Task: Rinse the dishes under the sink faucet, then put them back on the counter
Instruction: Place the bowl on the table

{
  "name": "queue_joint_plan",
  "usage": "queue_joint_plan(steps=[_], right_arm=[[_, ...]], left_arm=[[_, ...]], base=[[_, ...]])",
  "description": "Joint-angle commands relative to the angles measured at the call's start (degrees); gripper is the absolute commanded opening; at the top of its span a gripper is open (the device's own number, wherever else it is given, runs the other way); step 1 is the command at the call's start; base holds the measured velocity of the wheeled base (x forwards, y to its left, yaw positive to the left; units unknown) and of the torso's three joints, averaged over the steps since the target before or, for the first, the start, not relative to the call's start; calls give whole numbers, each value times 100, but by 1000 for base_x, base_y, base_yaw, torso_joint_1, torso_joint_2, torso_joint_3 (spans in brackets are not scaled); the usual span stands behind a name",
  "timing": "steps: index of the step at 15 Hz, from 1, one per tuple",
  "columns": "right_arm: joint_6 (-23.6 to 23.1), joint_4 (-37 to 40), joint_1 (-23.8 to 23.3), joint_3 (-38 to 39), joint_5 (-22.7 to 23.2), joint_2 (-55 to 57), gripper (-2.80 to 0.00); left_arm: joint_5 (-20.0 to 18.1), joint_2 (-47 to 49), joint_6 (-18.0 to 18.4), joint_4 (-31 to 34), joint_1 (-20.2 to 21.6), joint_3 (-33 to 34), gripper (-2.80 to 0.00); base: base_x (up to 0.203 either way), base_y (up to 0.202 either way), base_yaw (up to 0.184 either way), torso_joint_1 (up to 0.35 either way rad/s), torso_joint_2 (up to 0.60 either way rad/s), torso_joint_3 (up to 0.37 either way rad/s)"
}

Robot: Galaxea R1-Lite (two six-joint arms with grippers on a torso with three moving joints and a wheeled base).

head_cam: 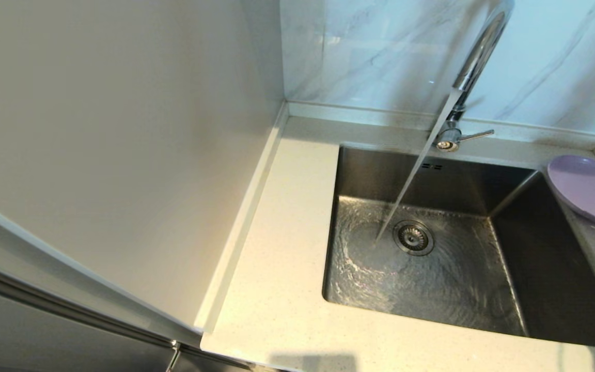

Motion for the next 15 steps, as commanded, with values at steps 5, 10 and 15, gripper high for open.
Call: queue_joint_plan(steps=[5,10,15], right_arm=[[-120,10,-140,390,5,-193,-280],[-294,10,-123,680,56,-404,-280],[-368,10,-88,694,75,-439,-280]], left_arm=[[4,0,0,0,0,0,-280],[4,0,0,0,0,0,-280],[4,0,0,0,0,0,-280]], base=[[0,0,0,0,0,0],[0,0,0,0,0,0],[0,0,0,0,0,0]])
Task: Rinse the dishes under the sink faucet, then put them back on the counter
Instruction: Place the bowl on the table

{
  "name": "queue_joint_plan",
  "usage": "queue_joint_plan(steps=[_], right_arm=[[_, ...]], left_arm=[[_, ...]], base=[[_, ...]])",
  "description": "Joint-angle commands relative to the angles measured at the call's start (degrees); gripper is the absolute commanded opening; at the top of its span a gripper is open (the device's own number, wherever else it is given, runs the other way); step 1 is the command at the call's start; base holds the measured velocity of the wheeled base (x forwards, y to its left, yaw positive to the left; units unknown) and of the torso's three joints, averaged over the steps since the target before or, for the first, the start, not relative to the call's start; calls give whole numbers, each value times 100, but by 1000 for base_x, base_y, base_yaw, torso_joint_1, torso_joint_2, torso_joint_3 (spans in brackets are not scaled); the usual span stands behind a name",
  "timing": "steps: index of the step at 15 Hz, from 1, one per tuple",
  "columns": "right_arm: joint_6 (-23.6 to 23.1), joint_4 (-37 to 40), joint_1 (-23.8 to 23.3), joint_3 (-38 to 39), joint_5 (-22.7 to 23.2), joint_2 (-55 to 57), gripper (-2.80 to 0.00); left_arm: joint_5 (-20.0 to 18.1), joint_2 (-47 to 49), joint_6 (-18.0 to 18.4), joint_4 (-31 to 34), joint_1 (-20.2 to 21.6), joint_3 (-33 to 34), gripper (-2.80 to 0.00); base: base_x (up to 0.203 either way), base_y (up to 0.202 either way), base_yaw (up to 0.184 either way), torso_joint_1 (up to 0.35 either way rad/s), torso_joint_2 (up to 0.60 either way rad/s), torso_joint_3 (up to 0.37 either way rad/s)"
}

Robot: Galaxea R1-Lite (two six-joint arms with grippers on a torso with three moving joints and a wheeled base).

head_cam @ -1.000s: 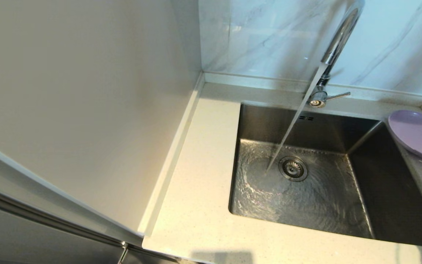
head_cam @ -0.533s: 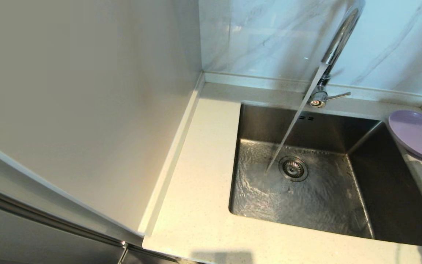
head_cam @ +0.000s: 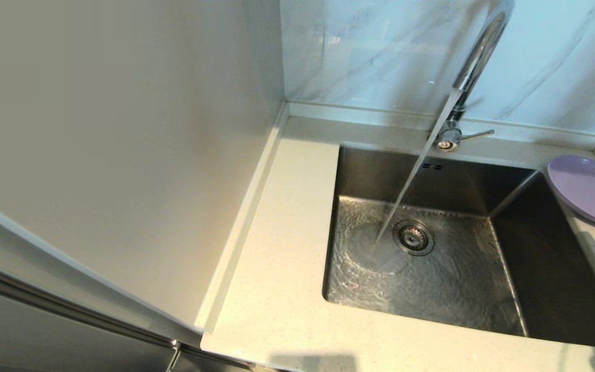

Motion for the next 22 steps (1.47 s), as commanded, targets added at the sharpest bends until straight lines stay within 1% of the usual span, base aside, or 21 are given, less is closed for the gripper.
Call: queue_joint_plan(steps=[1,8,9,10,11,15,17,19,22], right_arm=[[-20,5,51,-11,6,-3,-280],[-121,-21,69,-143,6,234,-280],[-202,-21,62,-143,6,259,-280],[-279,-21,60,-143,6,272,-236],[-276,-30,60,-160,14,301,0],[-246,-134,60,-316,6,352,0],[-70,-477,42,-412,17,355,0],[-85,-622,-63,-464,123,241,0],[-135,-619,-168,-430,338,94,0]], left_arm=[[-4,0,0,2,0,0,-280],[0,0,0,2,0,0,-280],[-8,0,0,2,0,0,-280],[1,0,0,2,0,0,-280],[1,0,0,2,0,0,-280],[1,0,0,2,0,0,-280],[1,0,0,2,0,0,-280],[1,0,0,2,0,0,-280],[-8,0,0,2,0,0,-280]], base=[[0,0,0,0,0,0],[0,0,0,0,0,0],[0,0,0,0,0,0],[0,0,0,0,0,0],[0,0,0,0,0,0],[0,0,0,0,0,0],[0,0,0,0,0,0],[0,0,0,0,0,0],[0,0,0,0,0,0]])
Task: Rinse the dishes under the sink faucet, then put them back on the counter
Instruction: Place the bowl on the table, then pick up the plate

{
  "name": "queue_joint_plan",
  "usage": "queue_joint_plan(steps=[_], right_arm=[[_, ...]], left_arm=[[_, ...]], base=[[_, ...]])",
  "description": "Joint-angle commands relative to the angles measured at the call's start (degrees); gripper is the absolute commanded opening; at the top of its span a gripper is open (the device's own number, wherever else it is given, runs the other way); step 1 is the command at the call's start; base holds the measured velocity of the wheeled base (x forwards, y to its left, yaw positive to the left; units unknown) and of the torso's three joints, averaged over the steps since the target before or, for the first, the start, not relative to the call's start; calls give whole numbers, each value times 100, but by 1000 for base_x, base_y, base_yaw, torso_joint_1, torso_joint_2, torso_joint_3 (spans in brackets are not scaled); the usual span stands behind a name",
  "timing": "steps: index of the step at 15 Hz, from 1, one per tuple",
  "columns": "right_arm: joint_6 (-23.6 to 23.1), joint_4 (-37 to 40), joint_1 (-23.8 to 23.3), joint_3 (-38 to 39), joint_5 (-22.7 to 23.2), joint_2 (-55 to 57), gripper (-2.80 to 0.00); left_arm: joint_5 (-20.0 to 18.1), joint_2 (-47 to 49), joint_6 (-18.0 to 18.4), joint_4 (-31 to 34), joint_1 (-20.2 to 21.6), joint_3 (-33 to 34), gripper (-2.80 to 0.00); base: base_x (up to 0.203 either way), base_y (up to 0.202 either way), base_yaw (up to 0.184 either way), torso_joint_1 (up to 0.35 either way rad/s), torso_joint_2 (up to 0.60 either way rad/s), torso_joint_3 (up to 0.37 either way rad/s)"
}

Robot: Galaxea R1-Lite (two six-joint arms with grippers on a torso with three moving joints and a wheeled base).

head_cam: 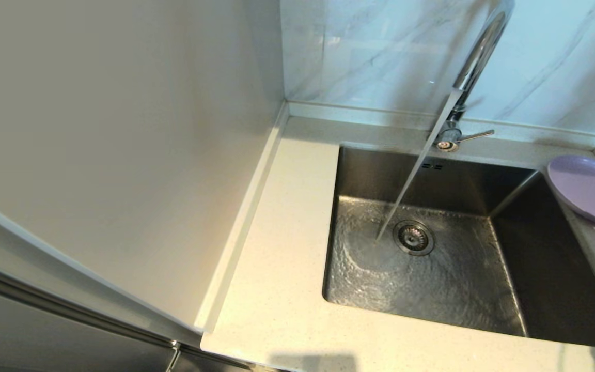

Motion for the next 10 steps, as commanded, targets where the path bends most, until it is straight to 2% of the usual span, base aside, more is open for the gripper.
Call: queue_joint_plan(steps=[1,3,10], right_arm=[[-38,-12,-31,-3,336,-116,0],[-395,-21,-1,-143,874,-77,0],[-815,-105,767,-744,744,539,0]], left_arm=[[-4,0,0,0,0,0,-280],[4,0,0,0,0,0,-280],[4,0,0,0,0,0,-280]], base=[[0,0,0,0,0,0],[0,0,0,0,0,0],[0,0,0,0,0,0]])
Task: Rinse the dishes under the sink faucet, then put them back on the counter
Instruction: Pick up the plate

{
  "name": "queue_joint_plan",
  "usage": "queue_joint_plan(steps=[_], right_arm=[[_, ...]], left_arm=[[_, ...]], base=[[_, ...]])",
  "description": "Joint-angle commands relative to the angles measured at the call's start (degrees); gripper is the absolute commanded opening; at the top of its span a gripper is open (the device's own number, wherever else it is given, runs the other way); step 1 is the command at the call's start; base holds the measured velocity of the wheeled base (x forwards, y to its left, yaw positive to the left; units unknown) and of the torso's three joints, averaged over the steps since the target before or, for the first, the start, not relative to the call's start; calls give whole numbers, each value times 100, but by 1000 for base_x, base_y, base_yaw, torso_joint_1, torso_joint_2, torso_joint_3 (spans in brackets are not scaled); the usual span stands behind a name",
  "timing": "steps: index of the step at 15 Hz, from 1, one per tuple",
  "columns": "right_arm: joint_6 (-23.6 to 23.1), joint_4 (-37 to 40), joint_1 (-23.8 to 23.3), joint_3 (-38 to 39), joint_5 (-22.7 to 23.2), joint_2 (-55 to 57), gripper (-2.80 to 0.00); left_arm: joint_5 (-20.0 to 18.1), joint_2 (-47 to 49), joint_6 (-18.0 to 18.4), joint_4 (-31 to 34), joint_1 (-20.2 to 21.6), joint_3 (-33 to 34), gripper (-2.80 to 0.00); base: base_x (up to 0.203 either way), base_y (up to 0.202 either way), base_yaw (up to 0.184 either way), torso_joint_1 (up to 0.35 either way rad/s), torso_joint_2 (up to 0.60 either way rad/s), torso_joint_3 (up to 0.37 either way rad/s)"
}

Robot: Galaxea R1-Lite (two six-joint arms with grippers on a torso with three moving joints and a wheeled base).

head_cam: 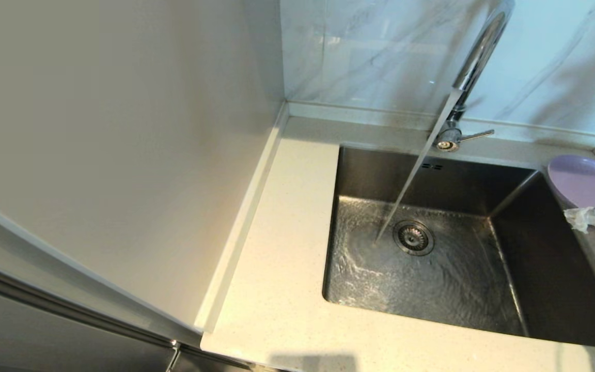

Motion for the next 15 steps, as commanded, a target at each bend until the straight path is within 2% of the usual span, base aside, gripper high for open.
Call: queue_joint_plan(steps=[1,3,6,8,11,15], right_arm=[[-142,-286,121,-74,-73,414,0],[-358,-655,120,-123,-154,732,0],[-438,-1154,109,-343,-582,1086,0],[-466,-1453,100,-341,-631,1268,0],[-743,-1796,86,-333,-632,1512,0],[-755,-1847,90,-505,-768,1760,0]], left_arm=[[-5,0,0,0,2,0,-280],[-2,0,0,0,2,0,-280],[-1,0,0,0,2,0,-280],[-4,0,0,0,2,0,-280],[1,0,0,0,2,0,-280],[1,0,0,0,2,0,-280]], base=[[0,0,0,0,0,0],[0,0,0,0,0,0],[0,0,0,0,0,0],[0,0,0,0,0,0],[0,0,0,0,0,0],[0,0,0,0,0,0]])
